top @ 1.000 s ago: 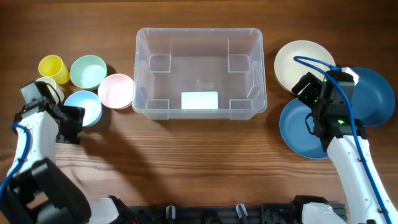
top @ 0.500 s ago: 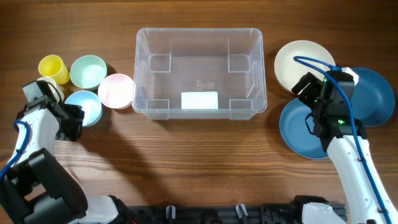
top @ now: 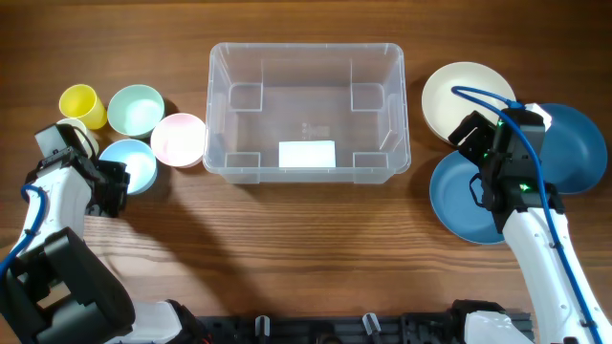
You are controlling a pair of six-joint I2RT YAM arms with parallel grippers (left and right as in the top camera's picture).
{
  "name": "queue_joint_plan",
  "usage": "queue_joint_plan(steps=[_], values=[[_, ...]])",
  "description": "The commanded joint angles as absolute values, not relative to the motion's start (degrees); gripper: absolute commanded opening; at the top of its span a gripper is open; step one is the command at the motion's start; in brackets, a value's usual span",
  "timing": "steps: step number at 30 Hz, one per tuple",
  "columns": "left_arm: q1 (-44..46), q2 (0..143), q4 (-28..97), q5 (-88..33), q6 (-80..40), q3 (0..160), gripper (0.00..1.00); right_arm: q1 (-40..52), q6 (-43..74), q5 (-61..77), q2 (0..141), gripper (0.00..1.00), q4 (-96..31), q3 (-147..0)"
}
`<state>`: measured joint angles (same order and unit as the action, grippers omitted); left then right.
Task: Pack container
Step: 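Lower the left gripper and grip the light blue bowl rim, then lift the light blue bowl and carry it into the clear box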
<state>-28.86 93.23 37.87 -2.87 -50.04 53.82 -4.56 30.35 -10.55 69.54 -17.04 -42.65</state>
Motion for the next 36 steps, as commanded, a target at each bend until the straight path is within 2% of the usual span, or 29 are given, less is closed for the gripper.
queue_joint_plan(steps=[1, 2, 3, 15, 23, 27, 32, 36], values=[[-28.7, 93.8, 37.6, -1.7, -49.7, 52.8, 0.16, -4.7, 30.0, -10.7, 69.7, 1.0, -16.8, -43.5], [-28.7, 93.8, 37.6, -1.7, -49.7, 52.8, 0.08, -4.7, 30.1, -10.7, 69.7, 1.0, -16.8, -43.5], [-28.7, 93.8, 37.7, -2.0, -49.7, 52.8, 0.04, -4.7, 30.0, -10.7, 69.7, 1.0, -16.8, -43.5], [-28.7, 90.5, 42.2, -2.5, -48.5, 52.9, 0.04, -4.7, 30.0, -10.7, 69.7, 1.0, -16.8, -43.5], [-28.7, 74.9, 44.5, -2.3, -48.1, 52.9, 0.04, -4.7, 30.0, -10.7, 69.7, 1.0, -16.8, -43.5], [-28.0, 65.1, 44.9, -3.9, -42.5, 52.9, 0.04, -4.7, 30.0, -10.7, 69.7, 1.0, -16.8, -43.5], [-23.6, 54.3, 42.4, -10.6, -36.8, 53.0, 0.04, -4.7, 30.0, -10.7, 69.7, 1.0, -16.8, -43.5], [-16.0, 48.6, 37.0, -16.3, -35.7, 54.5, 0.04, -4.7, 30.0, -10.7, 69.7, 1.0, -16.8, -43.5]])
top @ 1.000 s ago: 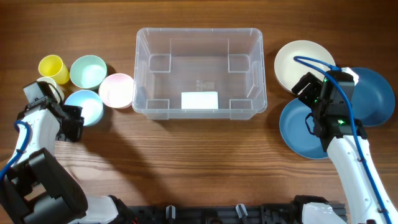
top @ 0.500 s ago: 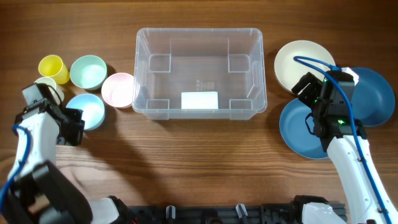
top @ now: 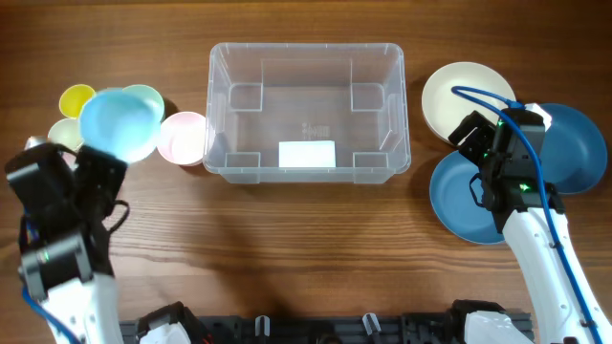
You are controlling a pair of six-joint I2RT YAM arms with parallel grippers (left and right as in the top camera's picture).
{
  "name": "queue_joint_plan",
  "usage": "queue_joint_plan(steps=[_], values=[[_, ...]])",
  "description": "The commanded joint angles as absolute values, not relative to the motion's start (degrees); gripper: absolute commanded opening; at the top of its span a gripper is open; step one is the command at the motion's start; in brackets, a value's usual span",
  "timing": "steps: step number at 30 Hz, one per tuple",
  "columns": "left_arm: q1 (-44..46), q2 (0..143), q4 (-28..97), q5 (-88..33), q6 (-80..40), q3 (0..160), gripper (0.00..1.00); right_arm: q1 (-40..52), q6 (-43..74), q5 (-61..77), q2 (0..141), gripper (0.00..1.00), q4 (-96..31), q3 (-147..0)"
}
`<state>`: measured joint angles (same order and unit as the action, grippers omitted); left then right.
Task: Pack container
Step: 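Lift the light blue bowl and carry it into the clear box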
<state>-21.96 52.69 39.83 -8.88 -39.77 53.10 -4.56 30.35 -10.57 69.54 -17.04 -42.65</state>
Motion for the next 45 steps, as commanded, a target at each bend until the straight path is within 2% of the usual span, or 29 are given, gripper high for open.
queue_joint_plan(steps=[1, 8, 13, 18, 22, 27, 45], values=[[-13.2, 48.0, 36.5, -16.2, -35.7, 55.8, 0.04, -4.7, 30.0, -10.7, 69.7, 1.0, -16.8, -43.5], [2.2, 53.1, 36.7, -10.3, -33.8, 65.9, 0.04, -4.7, 30.0, -10.7, 69.7, 1.0, -16.8, -43.5], [13.0, 65.4, 39.9, -0.5, -28.2, 76.2, 0.04, -4.7, 30.0, -10.7, 69.7, 1.0, -16.8, -43.5], [18.8, 79.3, 45.0, 11.6, -23.1, 87.0, 0.04, -4.7, 30.0, -10.7, 69.7, 1.0, -16.8, -43.5], [19.9, 91.5, 46.5, 13.6, -20.7, 94.1, 0.04, -4.7, 30.0, -10.7, 69.7, 1.0, -16.8, -43.5], [18.7, 99.3, 45.1, 13.6, -20.7, 95.2, 0.04, -4.7, 30.0, -10.7, 69.7, 1.0, -16.8, -43.5], [15.1, 112.8, 45.2, 13.5, -22.7, 95.2, 0.04, -4.7, 30.0, -10.7, 69.7, 1.0, -16.8, -43.5]])
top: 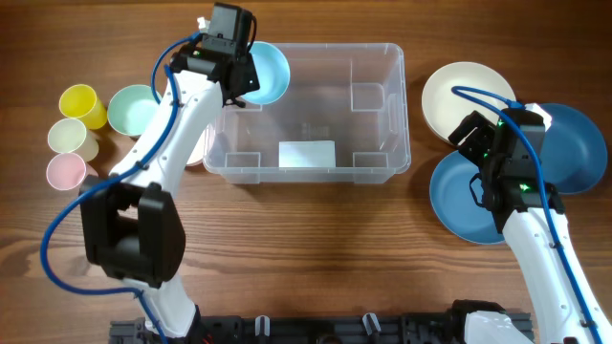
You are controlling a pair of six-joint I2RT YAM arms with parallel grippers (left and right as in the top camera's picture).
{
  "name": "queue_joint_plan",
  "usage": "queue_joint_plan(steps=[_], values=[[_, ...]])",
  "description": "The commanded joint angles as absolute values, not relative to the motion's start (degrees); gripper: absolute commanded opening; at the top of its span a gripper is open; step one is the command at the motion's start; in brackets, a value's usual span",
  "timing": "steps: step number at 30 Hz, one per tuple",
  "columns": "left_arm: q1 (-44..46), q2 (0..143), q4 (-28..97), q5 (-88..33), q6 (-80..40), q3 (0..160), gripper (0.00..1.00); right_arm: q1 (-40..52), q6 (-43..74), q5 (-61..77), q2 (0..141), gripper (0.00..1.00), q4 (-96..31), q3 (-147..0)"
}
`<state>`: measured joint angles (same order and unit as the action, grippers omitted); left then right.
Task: Pack container
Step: 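Lift the light blue bowl and carry it into the clear box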
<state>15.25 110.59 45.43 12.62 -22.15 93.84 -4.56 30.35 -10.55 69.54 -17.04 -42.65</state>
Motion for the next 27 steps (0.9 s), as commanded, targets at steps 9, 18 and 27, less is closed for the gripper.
queue_joint_plan(steps=[9, 18, 27], values=[[15.2, 114.9, 44.2, 13.6, -22.7, 95.2, 0.04, -4.7, 30.0, -10.7, 69.7, 1.0, -16.8, -43.5], [15.2, 115.3, 42.2, 13.6, -22.7, 95.2, 0.06, -4.7, 30.0, -10.7, 69.7, 1.0, -16.8, -43.5], [15.2, 115.3, 42.2, 13.5, -22.7, 95.2, 0.53, -4.7, 30.0, -10.7, 69.7, 1.0, -16.8, -43.5]])
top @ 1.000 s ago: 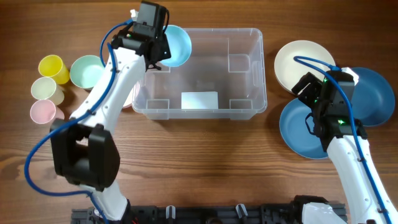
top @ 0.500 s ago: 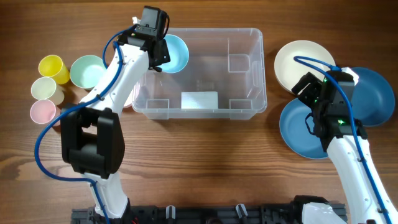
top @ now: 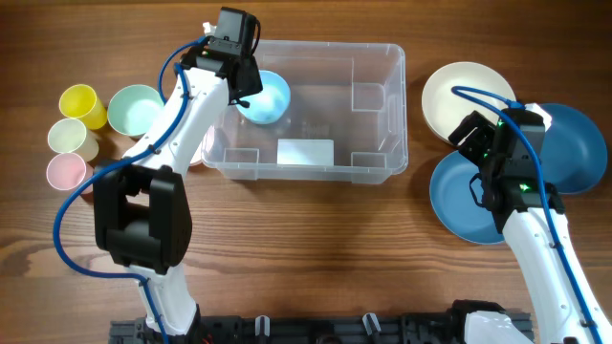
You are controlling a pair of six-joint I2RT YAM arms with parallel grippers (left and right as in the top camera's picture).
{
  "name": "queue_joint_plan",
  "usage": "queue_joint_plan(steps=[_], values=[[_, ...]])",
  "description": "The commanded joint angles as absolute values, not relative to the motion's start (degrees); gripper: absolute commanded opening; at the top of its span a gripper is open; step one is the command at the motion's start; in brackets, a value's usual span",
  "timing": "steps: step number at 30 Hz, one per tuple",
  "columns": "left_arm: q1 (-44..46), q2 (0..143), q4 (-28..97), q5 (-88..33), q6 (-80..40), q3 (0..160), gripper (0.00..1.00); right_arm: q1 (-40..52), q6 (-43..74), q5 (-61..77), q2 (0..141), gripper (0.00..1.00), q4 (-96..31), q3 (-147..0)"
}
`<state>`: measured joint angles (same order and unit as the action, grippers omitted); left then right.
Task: Pack container
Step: 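Lift the light blue bowl and carry it into the clear box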
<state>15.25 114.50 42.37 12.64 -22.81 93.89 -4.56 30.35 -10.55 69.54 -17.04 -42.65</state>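
The clear plastic container [top: 382, 115] stands at the middle back of the table. Inside it, near its back left corner, a light blue bowl [top: 270, 96] sits low, tilted a little. My left gripper [top: 243, 84] reaches over the container's left wall and is shut on the bowl's left rim. My right gripper [top: 477, 184] hovers over a blue plate [top: 457, 208] at the right; its fingers are too dark to read.
Left of the container are a green bowl [top: 134, 107], a pink bowl [top: 197, 153] mostly under my left arm, and yellow [top: 78, 100], cream [top: 67, 137] and pink [top: 65, 170] cups. A cream plate [top: 459, 94] and a second blue plate [top: 579, 143] lie at the right.
The light blue bowl was held above the container's back left rim. Now it is lower and further right, inside the container, with my left gripper still on it. The right arm is unchanged.
My left gripper was at the light blue bowl on the table beside the cups. Then the bowl was raised off the table in the gripper. Later it was over the container's back left corner, and now it is down inside the container.
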Motion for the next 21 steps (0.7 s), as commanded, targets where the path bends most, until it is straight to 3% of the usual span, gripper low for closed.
queue_joint_plan(steps=[1, 7, 16, 21], values=[[15.3, 115.2, 42.4, 13.5, -22.7, 95.2, 0.53, -4.7, 30.0, -10.7, 69.7, 1.0, -16.8, -43.5], [15.3, 112.6, 43.6, 13.5, -22.7, 95.2, 0.5, -4.7, 30.0, -10.7, 69.7, 1.0, -16.8, -43.5], [17.1, 105.9, 57.4, 8.1, -25.9, 95.2, 0.34, -4.7, 30.0, -10.7, 69.7, 1.0, -16.8, -43.5], [20.1, 105.8, 65.0, 7.1, -29.7, 94.8, 0.08, -4.7, 30.0, -10.7, 69.7, 1.0, -16.8, -43.5]])
